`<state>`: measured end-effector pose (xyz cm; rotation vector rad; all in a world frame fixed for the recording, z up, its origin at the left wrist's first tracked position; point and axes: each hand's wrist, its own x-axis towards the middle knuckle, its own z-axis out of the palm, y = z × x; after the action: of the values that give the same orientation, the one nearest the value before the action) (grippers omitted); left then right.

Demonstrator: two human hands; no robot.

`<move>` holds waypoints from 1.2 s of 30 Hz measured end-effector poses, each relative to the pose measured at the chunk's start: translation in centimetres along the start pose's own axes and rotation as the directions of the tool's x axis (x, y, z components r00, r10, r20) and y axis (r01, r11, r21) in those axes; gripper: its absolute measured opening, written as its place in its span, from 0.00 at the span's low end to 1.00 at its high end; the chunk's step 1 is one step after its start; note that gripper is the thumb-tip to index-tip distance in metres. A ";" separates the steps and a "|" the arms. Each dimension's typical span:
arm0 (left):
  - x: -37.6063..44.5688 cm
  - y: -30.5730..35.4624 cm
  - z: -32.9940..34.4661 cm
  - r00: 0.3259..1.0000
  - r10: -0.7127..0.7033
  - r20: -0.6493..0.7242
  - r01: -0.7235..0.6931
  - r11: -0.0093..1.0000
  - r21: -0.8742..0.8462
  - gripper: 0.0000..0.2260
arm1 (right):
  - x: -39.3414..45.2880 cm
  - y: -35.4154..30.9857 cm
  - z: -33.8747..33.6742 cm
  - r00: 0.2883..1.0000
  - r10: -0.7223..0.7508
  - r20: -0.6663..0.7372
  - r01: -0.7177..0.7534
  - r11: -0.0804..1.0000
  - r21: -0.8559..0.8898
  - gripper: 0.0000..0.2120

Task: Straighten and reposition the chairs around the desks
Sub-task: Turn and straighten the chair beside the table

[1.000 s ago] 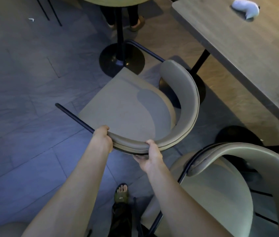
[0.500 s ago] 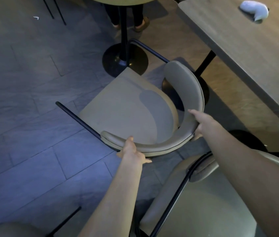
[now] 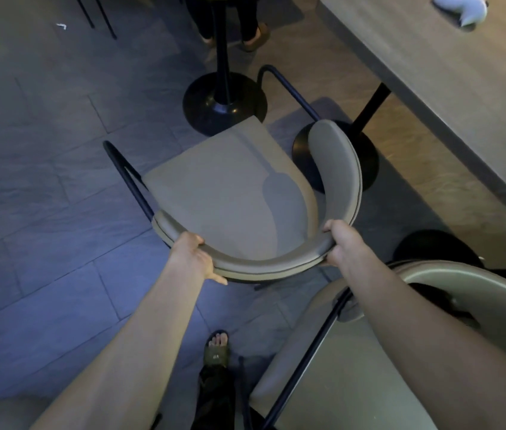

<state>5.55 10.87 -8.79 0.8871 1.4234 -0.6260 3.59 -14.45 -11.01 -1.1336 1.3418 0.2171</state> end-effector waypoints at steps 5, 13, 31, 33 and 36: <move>-1.0 1.8 -0.7 0.997 0.046 -0.060 -0.041 0.996 0.077 0.23 | -1.8 2.7 0.5 0.998 -0.002 -0.057 0.006 0.997 0.071 0.25; -1.0 4.1 -2.1 0.985 0.171 0.006 -0.170 0.980 0.105 0.20 | -4.9 3.7 1.3 0.990 0.138 0.004 -0.138 0.989 0.050 0.21; -0.1 -0.6 -1.1 0.983 -0.122 0.138 0.128 0.991 -0.035 0.22 | -2.3 -7.5 0.6 0.994 0.111 -0.022 -0.110 0.905 -0.411 0.24; -0.2 -0.7 -1.0 0.986 -0.112 0.120 0.115 0.993 -0.013 0.21 | -2.1 -7.3 0.3 0.996 0.091 -0.006 -0.085 0.909 -0.409 0.23; -0.4 -0.4 -0.8 0.992 -0.109 0.057 0.109 0.994 0.001 0.18 | -1.8 -7.0 0.1 0.999 0.048 0.019 -0.036 0.912 -0.407 0.20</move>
<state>4.73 11.21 -8.42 0.7875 1.4276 -0.7265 8.05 -17.05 -5.90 -1.4427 1.3308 0.5643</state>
